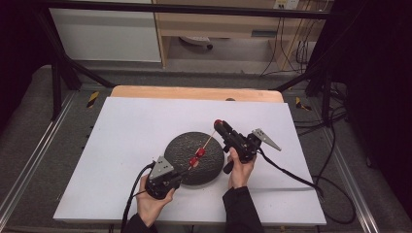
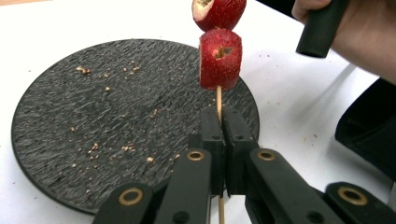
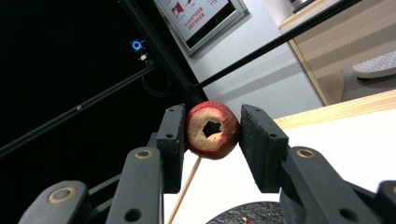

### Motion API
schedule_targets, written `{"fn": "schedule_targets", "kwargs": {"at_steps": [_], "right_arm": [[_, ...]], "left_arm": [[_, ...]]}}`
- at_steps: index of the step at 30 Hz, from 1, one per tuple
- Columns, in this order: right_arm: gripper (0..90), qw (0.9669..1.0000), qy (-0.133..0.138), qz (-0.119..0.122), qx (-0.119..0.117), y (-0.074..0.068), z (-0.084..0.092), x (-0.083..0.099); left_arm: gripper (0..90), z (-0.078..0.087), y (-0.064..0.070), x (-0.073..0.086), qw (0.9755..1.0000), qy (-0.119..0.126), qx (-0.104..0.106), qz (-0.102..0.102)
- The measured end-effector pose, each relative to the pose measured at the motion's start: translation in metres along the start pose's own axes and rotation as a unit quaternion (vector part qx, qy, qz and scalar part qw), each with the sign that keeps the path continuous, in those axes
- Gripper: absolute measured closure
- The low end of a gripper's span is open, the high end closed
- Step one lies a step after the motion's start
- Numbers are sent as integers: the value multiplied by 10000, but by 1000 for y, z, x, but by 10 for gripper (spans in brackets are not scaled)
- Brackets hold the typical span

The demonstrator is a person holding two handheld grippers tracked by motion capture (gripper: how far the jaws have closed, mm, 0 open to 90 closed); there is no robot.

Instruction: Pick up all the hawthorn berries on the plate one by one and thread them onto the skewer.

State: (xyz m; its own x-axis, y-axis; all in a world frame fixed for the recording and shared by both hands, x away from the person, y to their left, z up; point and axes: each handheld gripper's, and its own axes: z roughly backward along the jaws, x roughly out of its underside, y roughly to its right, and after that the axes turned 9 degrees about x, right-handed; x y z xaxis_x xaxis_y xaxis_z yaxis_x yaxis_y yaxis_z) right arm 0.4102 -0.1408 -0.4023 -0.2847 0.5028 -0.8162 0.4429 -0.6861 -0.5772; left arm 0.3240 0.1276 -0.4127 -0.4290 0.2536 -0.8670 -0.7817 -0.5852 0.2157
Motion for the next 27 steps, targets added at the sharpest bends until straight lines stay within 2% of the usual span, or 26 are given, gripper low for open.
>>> {"fn": "schedule_targets", "kwargs": {"at_steps": [8, 18, 27], "right_arm": [[621, 9996, 254, -125, -24, -2, 1, 6], [621, 9996, 165, -228, -48, -4, 1, 18], [622, 9998, 9, -188, -102, -6, 4, 26]], "left_arm": [[884, -6, 6, -3, 9997, 200, -90, 72], [884, -12, 7, -7, 9994, 257, -183, 123], [884, -14, 4, -12, 9995, 233, -205, 91]]}}
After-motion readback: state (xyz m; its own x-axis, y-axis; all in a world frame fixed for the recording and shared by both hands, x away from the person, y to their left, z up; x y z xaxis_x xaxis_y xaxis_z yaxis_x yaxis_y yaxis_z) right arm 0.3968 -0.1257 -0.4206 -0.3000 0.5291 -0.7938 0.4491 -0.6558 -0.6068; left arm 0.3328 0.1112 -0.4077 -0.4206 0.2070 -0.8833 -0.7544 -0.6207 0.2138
